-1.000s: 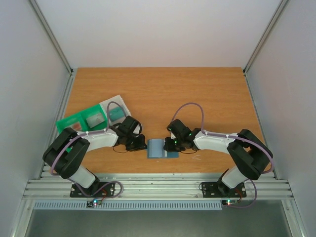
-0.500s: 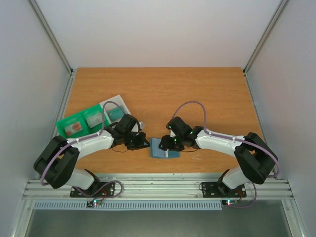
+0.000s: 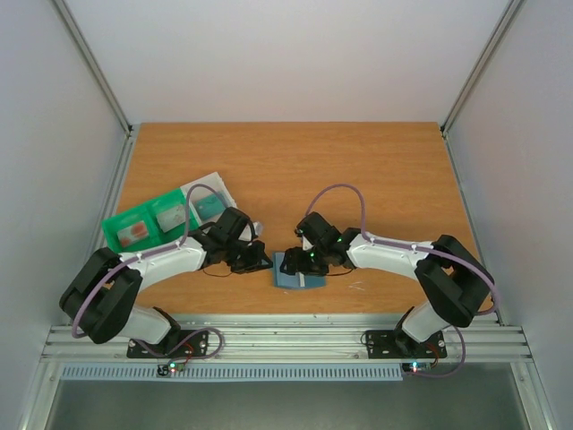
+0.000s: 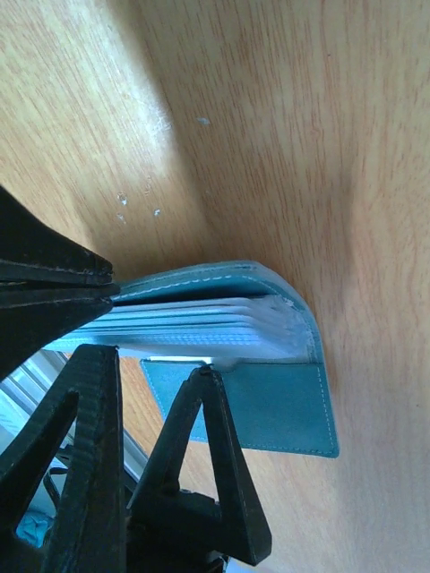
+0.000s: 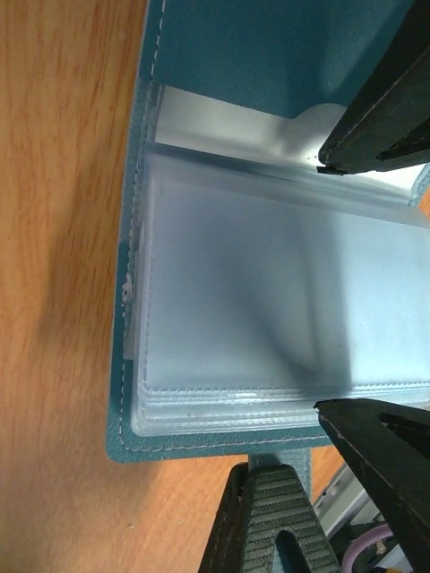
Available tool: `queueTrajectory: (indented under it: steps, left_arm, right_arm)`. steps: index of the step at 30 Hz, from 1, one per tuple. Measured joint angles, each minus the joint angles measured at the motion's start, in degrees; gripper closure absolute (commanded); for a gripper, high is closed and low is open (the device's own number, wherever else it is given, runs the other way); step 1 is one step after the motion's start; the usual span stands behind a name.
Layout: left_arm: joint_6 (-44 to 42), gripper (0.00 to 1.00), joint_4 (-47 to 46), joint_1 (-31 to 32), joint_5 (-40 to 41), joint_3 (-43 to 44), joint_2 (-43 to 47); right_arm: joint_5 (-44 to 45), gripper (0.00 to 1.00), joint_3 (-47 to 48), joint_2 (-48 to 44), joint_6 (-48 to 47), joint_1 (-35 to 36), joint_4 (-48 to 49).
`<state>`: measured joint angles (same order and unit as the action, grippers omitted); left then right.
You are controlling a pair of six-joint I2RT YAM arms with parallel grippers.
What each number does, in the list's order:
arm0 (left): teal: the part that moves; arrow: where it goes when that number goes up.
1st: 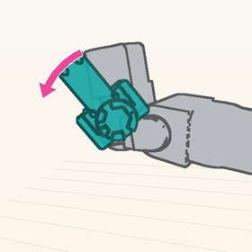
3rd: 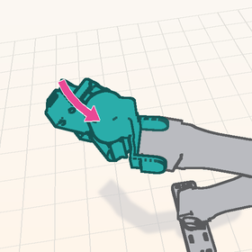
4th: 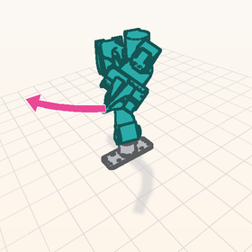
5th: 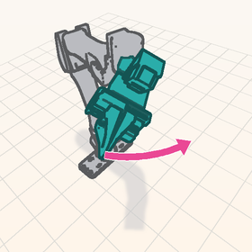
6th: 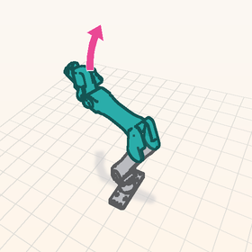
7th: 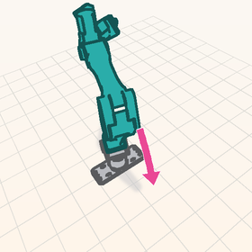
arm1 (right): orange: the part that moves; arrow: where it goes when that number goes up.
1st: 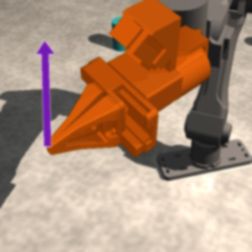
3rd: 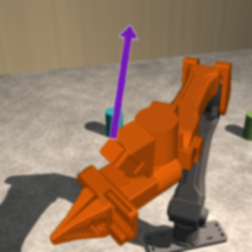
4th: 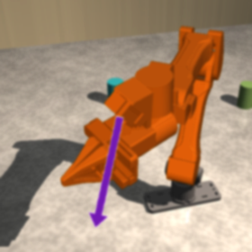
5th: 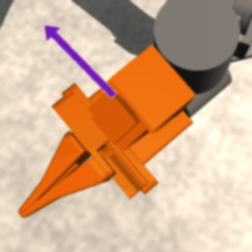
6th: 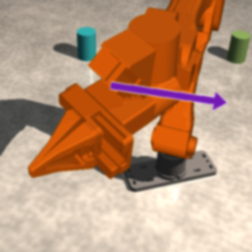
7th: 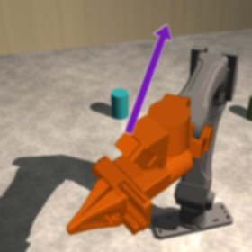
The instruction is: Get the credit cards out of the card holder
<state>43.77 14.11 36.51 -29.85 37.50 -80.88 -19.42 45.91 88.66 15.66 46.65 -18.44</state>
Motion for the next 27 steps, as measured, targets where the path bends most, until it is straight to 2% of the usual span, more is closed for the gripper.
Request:
queueTrajectory:
  steps: [10,19,24,27]
  left_arm:
    - [0.55,1.0,0.31,0.46,0.02,0.0,0.46]
    - [0.57,1.0,1.81,0.5,0.02,0.33,0.81]
    - [0.57,0.99,2.01,0.5,0.0,0.33,1.07]
    - [0.57,1.0,2.05,0.52,-0.07,0.33,1.07]
  right_arm:
    - [0.07,0.42,0.04,1.4,-0.28,0.28,0.04]
    - [3.19,0.56,0.11,1.75,-1.42,0.31,-1.6]
    - [7.58,0.58,0.5,0.15,-2.29,0.28,-5.09]
    - [10.73,0.55,1.05,-1.38,-2.64,0.28,-7.87]
